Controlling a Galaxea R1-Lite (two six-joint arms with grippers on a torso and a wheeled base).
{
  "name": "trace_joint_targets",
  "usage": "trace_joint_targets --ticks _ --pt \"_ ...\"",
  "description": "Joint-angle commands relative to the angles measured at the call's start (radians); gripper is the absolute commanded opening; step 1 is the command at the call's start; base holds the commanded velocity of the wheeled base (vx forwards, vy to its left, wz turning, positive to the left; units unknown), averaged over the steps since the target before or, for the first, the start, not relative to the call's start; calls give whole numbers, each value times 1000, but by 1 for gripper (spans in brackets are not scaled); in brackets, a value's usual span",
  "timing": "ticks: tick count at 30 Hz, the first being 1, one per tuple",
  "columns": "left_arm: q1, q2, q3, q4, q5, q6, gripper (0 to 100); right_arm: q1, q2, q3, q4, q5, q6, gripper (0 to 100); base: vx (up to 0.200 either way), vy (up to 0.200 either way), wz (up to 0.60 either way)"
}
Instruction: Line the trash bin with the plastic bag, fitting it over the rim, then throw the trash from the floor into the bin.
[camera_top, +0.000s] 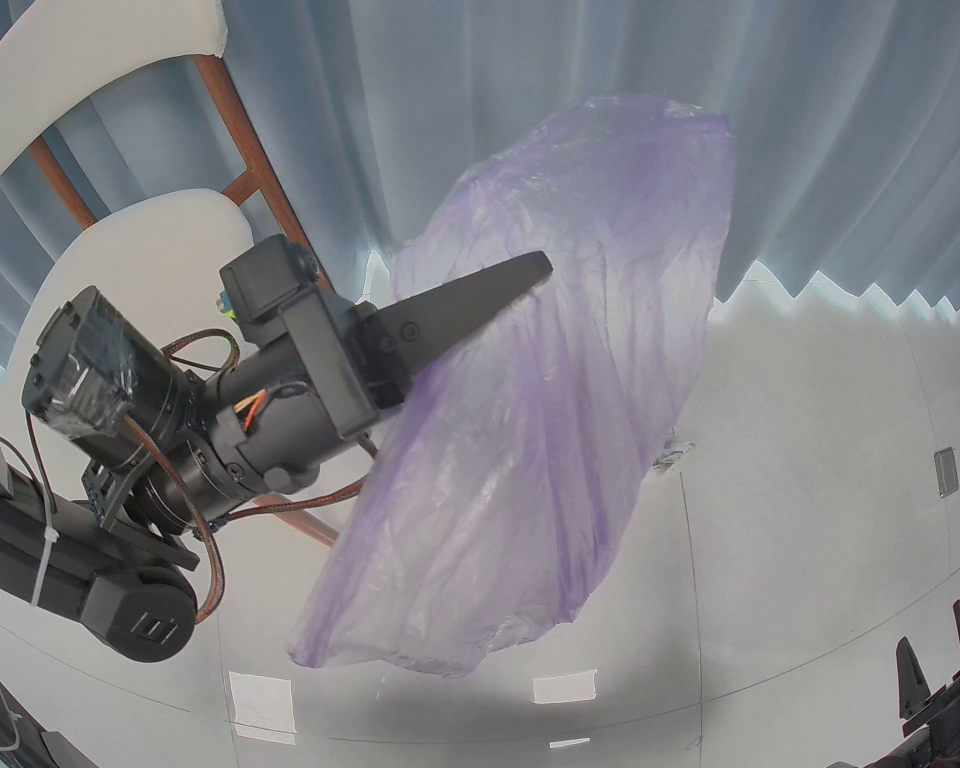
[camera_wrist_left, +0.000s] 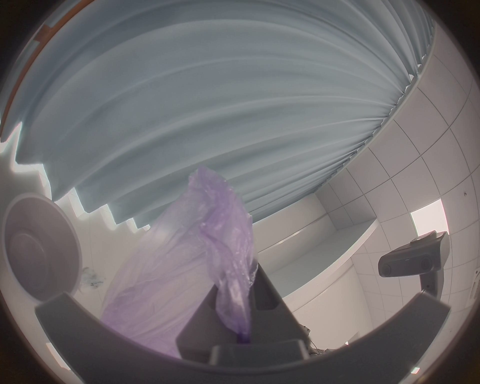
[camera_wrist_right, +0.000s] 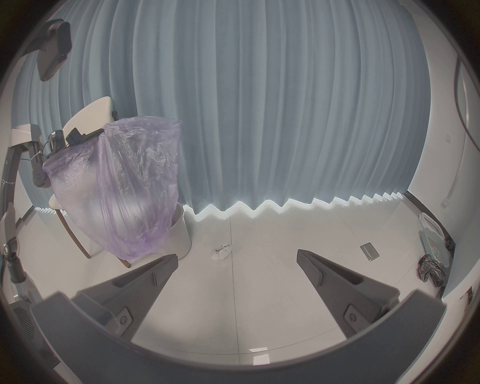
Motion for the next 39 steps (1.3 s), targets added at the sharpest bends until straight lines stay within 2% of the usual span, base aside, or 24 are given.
trace_joint_targets --ticks 1,21,33,39 --pt "40 -35 3 -1 -32 0 0 0 -18 18 0 0 0 100 0 0 0" --pt "116 -89 -11 -2 -45 0 0 0 -18 18 0 0 0 100 0 0 0" --pt "136 -73 -17 -1 -47 1 0 0 -18 18 0 0 0 100 0 0 0" --pt "168 -61 -18 -2 -91 1 0 0 -18 18 0 0 0 100 0 0 0"
